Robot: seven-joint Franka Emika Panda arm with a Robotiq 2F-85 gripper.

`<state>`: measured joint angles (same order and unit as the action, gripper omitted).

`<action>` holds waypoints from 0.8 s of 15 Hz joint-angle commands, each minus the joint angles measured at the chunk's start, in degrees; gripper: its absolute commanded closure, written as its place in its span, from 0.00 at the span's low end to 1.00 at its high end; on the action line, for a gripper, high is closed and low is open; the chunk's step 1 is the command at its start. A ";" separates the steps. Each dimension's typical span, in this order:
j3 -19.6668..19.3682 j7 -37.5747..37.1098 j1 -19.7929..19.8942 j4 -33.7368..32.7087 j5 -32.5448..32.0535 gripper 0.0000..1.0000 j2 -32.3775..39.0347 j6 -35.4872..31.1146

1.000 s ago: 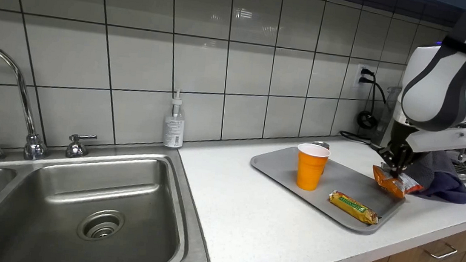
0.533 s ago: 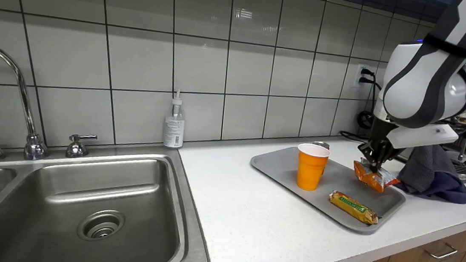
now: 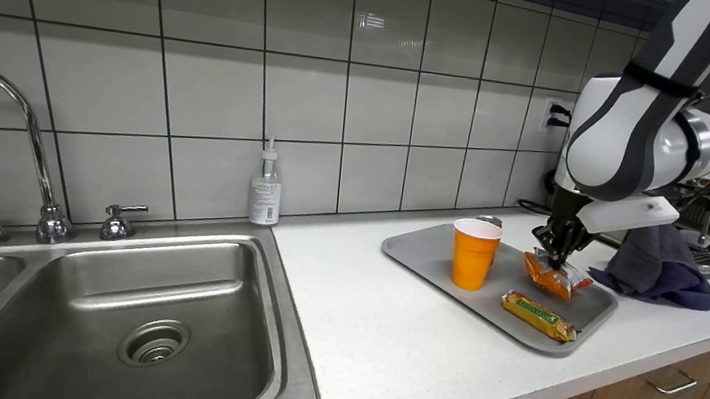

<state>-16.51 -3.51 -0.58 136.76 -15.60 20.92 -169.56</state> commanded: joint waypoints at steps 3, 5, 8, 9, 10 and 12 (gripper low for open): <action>2.09 3.80 2.45 -0.82 1.28 0.53 -0.75 1.12; 2.36 4.55 2.16 -0.30 0.85 0.38 -1.44 0.99; 3.30 5.92 1.96 1.05 0.50 0.15 -3.14 0.53; 3.81 6.46 2.02 1.69 0.47 0.08 -3.88 0.33; 4.30 7.05 2.16 2.21 0.51 0.01 -4.54 0.09; 4.77 8.00 2.15 3.57 0.18 0.00 -6.15 -0.37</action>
<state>-13.38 1.42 0.23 137.04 -15.44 19.15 -169.61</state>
